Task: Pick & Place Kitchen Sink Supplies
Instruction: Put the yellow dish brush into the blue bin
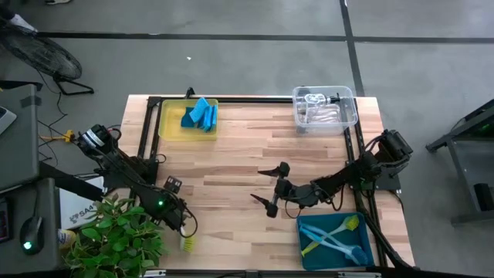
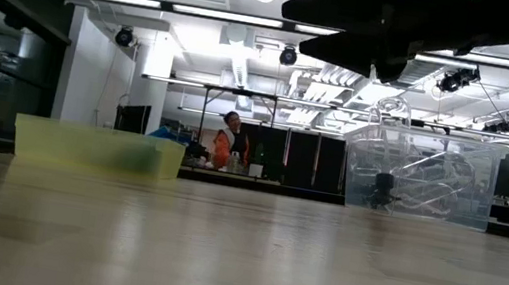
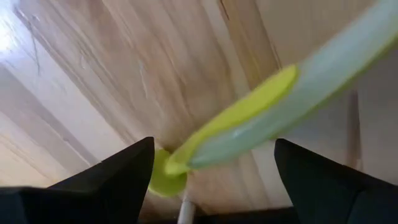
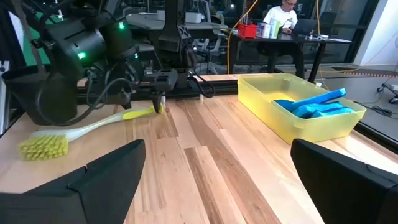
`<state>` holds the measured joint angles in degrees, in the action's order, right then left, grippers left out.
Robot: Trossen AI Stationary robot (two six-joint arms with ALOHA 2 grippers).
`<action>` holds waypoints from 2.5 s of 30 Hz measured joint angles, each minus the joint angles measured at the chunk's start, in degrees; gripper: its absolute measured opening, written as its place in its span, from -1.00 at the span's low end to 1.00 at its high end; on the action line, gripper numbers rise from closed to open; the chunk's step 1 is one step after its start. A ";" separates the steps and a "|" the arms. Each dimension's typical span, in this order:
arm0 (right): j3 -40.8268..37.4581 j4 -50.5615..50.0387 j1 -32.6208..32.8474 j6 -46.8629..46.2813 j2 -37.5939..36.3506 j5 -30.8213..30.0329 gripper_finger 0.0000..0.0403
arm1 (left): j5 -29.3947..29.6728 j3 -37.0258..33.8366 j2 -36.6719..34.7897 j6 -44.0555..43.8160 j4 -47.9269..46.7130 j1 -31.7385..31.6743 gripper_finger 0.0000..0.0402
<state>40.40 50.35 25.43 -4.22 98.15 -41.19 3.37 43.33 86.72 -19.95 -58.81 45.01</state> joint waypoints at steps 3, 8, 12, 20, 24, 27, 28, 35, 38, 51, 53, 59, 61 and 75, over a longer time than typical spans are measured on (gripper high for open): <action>0.00 -0.01 0.02 0.04 0.00 0.02 0.97 | 0.46 0.02 0.00 -1.27 1.82 0.00 0.51; 0.00 -0.01 0.04 -0.20 0.00 0.50 0.97 | 1.62 0.02 0.00 -2.81 2.05 0.00 0.23; 0.00 -0.01 0.04 -0.36 0.00 1.25 0.97 | 1.69 0.02 0.01 -2.89 2.45 0.00 -0.02; 0.00 -0.52 1.25 0.17 -0.56 1.01 0.97 | 2.90 0.06 0.01 -6.20 6.51 0.00 -0.44; 0.00 -2.70 2.39 0.17 -2.83 0.62 0.97 | 3.22 0.15 0.00 -8.91 6.75 0.00 -0.61; 0.00 -5.82 3.60 0.19 -4.60 -1.77 0.97 | 3.26 0.15 0.00 -11.00 6.89 0.00 -0.66; 0.00 -6.82 3.99 0.19 -5.27 -2.45 0.97 | 3.44 0.15 0.00 -11.53 7.15 0.00 -0.66; 0.00 -13.64 6.64 -2.27 -8.94 -5.81 0.97 | 11.22 3.88 0.09 -12.24 8.23 0.00 -0.65; 0.00 -15.89 7.57 -2.41 -9.71 -7.75 0.97 | 17.85 6.46 0.09 -12.01 8.39 -0.02 -0.65; 0.00 -22.27 12.21 0.06 -18.02 -16.03 0.97 | 35.01 11.58 0.07 -2.93 21.31 -4.15 -0.65; 0.00 -24.26 12.88 0.06 -19.22 -18.17 0.97 | 34.74 11.58 0.07 -0.63 24.69 -6.53 -0.65; 0.00 -30.76 14.46 -3.59 -22.47 -22.37 0.97 | 31.48 11.58 0.07 7.83 37.83 -14.21 -0.64; 0.00 -33.22 14.94 -5.42 -23.89 -24.50 0.97 | 29.33 11.58 0.07 9.89 41.56 -16.27 -0.64; 0.00 -41.99 14.72 -16.90 -25.64 -24.29 0.97 | 26.95 11.58 0.07 15.50 56.96 -22.51 -0.64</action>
<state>40.40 8.36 40.15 -21.12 72.51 -65.48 30.32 54.92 86.78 -4.45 -1.84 22.50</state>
